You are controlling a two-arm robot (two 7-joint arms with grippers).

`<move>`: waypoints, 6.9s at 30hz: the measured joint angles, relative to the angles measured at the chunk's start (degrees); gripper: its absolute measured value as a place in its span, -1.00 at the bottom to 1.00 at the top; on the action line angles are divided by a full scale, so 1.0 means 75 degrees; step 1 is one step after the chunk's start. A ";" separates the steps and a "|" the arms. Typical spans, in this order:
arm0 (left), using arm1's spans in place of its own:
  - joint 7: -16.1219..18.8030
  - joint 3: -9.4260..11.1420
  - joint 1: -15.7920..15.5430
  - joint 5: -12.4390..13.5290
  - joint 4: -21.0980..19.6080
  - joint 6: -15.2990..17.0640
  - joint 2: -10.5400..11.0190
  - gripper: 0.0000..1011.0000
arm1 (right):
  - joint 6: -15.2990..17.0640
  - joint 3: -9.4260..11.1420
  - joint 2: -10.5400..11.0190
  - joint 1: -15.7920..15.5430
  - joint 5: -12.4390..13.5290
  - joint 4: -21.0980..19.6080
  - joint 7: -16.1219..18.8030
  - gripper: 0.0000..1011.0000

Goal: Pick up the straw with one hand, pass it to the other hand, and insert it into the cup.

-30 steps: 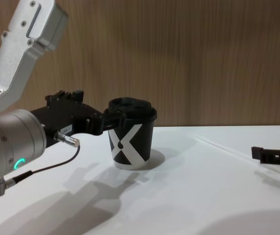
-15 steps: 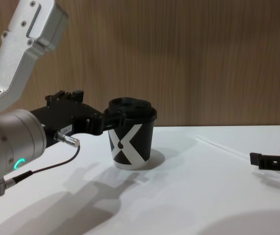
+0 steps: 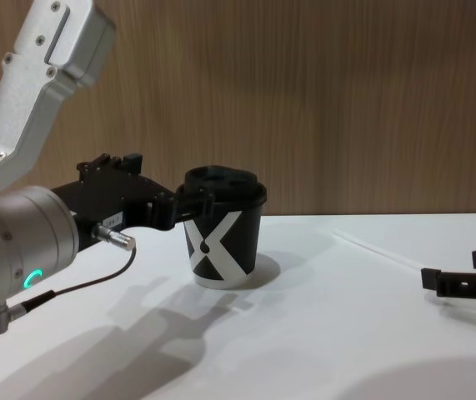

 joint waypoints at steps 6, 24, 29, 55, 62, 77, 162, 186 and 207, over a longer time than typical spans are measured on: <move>0.0000 0.0000 0.0000 0.0000 0.0000 0.0000 0.0000 0.98 | 0.0018 -0.0043 0.0002 0.0013 -0.0003 0.0009 0.0004 0.98; 0.0000 0.0000 0.0000 0.0000 0.0000 0.0000 0.0000 0.98 | 0.0094 -0.0100 -0.0027 0.0030 -0.0023 0.0029 -0.0008 0.39; 0.0001 0.0000 0.0000 0.0001 0.0000 0.0000 0.0000 0.98 | 0.0121 -0.0097 -0.0034 0.0004 -0.0021 0.0029 -0.0029 0.05; 0.0000 0.0000 0.0000 0.0001 0.0000 0.0000 0.0000 0.98 | 0.0090 -0.0003 0.0041 -0.0277 0.0014 -0.0167 -0.0114 -0.98; 0.0000 0.0000 0.0000 0.0001 0.0000 0.0000 0.0000 0.98 | -0.0229 0.0108 0.0033 -0.0364 0.0000 -0.0369 -0.0109 -0.98; -0.0001 0.0000 0.0000 0.0000 0.0000 0.0000 0.0000 0.98 | -0.1103 0.0371 0.0073 -0.0573 0.0145 -0.1184 0.0063 -0.98; -0.3462 -0.1005 -0.0230 -0.3395 -0.0880 0.0251 0.0557 0.98 | -0.1389 -0.0174 -0.0401 -0.0780 0.2480 -0.3972 0.1064 -0.98; -0.6159 -0.1169 -0.0864 -0.6058 -0.0410 0.0644 0.0343 0.98 | -0.1390 -0.0180 -0.0401 -0.0780 0.2487 -0.3971 0.1063 -0.98; -0.6986 -0.1118 -0.1174 -0.7330 -0.0061 0.0785 -0.0113 0.98 | -0.1390 -0.0179 -0.0400 -0.0780 0.2486 -0.3971 0.1063 -0.98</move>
